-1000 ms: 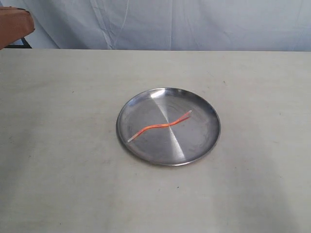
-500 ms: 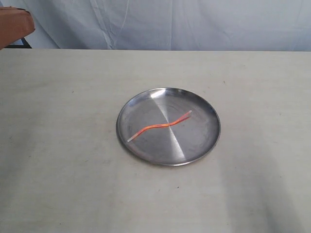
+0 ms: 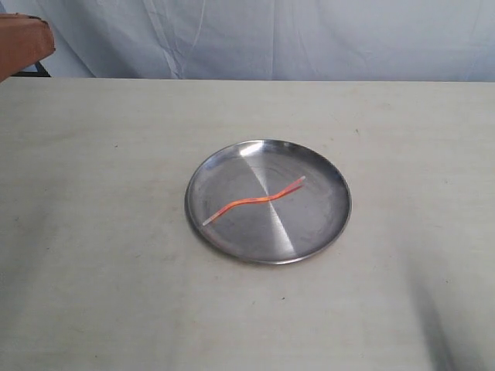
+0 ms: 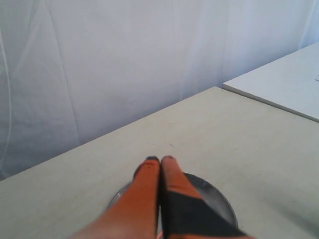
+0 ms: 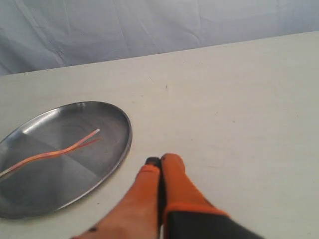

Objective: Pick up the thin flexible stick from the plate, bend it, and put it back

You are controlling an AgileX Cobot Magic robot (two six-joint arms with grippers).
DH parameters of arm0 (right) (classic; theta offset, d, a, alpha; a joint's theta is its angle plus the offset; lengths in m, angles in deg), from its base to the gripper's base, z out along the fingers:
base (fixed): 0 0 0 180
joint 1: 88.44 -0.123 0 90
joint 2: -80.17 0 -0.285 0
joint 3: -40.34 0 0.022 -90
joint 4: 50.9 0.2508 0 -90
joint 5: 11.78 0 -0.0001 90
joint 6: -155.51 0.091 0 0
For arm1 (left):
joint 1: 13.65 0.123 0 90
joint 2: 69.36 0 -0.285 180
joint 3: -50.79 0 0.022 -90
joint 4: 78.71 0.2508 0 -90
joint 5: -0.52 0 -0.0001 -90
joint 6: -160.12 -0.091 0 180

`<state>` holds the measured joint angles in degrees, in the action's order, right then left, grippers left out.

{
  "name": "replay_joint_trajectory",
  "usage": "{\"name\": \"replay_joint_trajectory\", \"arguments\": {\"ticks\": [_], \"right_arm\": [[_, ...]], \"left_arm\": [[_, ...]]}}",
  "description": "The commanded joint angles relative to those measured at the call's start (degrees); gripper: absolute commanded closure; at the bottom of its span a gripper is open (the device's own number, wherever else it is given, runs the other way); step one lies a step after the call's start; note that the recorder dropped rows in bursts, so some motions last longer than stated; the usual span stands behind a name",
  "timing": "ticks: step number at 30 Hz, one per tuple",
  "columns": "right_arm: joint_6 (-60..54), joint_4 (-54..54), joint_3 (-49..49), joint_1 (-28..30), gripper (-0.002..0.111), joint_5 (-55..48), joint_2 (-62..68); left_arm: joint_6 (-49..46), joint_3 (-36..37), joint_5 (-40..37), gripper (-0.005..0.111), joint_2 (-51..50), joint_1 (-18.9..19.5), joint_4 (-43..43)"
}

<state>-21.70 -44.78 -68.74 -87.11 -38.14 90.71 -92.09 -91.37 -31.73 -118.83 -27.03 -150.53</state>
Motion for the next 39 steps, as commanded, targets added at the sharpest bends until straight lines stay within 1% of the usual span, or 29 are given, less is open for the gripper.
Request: {"name": "replay_joint_trajectory", "arguments": {"ticks": [1,4,20,22,24,26,28,29,31,35,37,39], "right_arm": [[0.5,-1.5,3.8,0.3,0.109,0.9,-2.8],[0.7,-1.1,6.3,0.3,0.109,2.2,-2.8],[0.2,-0.3,6.3,0.3,0.109,2.8,-2.8],[0.2,0.0,6.3,0.3,0.109,2.8,-2.8],[0.2,0.0,6.3,0.3,0.109,2.8,-2.8],[0.2,0.0,6.3,0.3,0.109,2.8,-2.8],[0.2,0.0,6.3,0.3,0.109,2.6,-2.8],[0.2,0.0,6.3,0.3,0.109,2.6,-2.8],[0.2,0.0,6.3,0.3,0.109,2.7,-2.8],[0.2,0.0,6.3,0.3,0.109,2.7,-2.8],[0.2,0.0,6.3,0.3,0.109,2.7,-2.8],[0.2,0.0,6.3,0.3,0.109,2.7,-2.8]], "left_arm": [[0.1,0.3,0.2,0.107,0.3,0.1,-0.1],[0.1,0.3,-0.2,0.107,0.3,0.1,0.6],[0.1,0.5,0.1,0.107,0.7,0.1,1.4],[-0.2,1.6,4.0,0.107,1.8,0.1,3.9],[-0.4,3.3,10.5,0.107,3.1,0.1,6.9],[0.3,6.9,17.3,0.107,6.0,0.1,6.9],[6.8,11.5,19.3,0.107,10.4,0.1,7.9],[11.0,13.0,19.8,0.107,11.7,0.2,10.0],[24.2,16.5,21.1,0.107,14.6,0.2,19.0],[46.5,23.2,22.7,0.107,18.8,0.2,38.6],[54.1,26.4,23.7,0.107,20.8,0.2,45.0],[58.9,29.9,25.2,0.107,22.4,0.2,48.8]]}}
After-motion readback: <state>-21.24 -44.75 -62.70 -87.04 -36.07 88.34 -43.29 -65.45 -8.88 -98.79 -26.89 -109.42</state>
